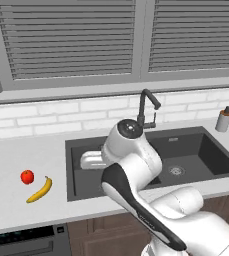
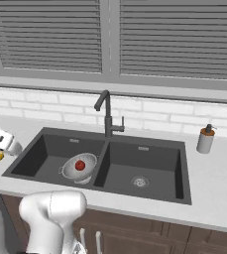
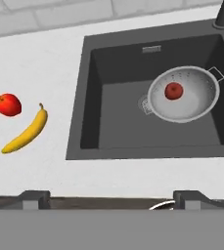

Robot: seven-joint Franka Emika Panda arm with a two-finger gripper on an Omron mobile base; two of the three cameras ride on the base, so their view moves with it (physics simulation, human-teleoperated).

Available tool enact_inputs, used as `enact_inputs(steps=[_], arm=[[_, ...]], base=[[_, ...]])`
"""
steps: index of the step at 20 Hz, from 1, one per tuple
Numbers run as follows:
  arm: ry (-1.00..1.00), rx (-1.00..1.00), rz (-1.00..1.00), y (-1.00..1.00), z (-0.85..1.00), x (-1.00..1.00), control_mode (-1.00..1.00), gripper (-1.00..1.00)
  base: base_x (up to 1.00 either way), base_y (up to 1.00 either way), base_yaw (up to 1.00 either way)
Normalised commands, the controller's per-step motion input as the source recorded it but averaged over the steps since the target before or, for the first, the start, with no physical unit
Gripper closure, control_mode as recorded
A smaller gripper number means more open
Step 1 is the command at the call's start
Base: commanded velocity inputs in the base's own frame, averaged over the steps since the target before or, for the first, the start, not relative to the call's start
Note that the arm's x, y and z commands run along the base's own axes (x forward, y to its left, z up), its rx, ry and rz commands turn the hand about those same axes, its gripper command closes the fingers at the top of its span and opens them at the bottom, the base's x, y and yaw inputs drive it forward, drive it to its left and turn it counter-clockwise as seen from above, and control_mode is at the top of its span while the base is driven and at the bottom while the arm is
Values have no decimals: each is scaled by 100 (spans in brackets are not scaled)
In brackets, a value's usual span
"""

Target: Put the colander in the sink, put the banana, apple, apple in the colander, and turn on the sink faucet and pour water over the colander.

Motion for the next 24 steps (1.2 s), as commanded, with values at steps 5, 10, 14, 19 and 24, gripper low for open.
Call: enact_inputs(steps=[5,10,14,19,24], arm=[[-11,-12,20,78,-4,-8,-100,-100],[-3,-9,26,97,0,21,-100,-100],[10,-2,31,60,0,33,-100,-100],[5,0,19,49,-6,48,-100,-100],[-3,-2,4,61,-14,23,-100,-100]], base=[[0,0,0],[0,0,0],[0,0,0],[0,0,0],[0,0,0]])
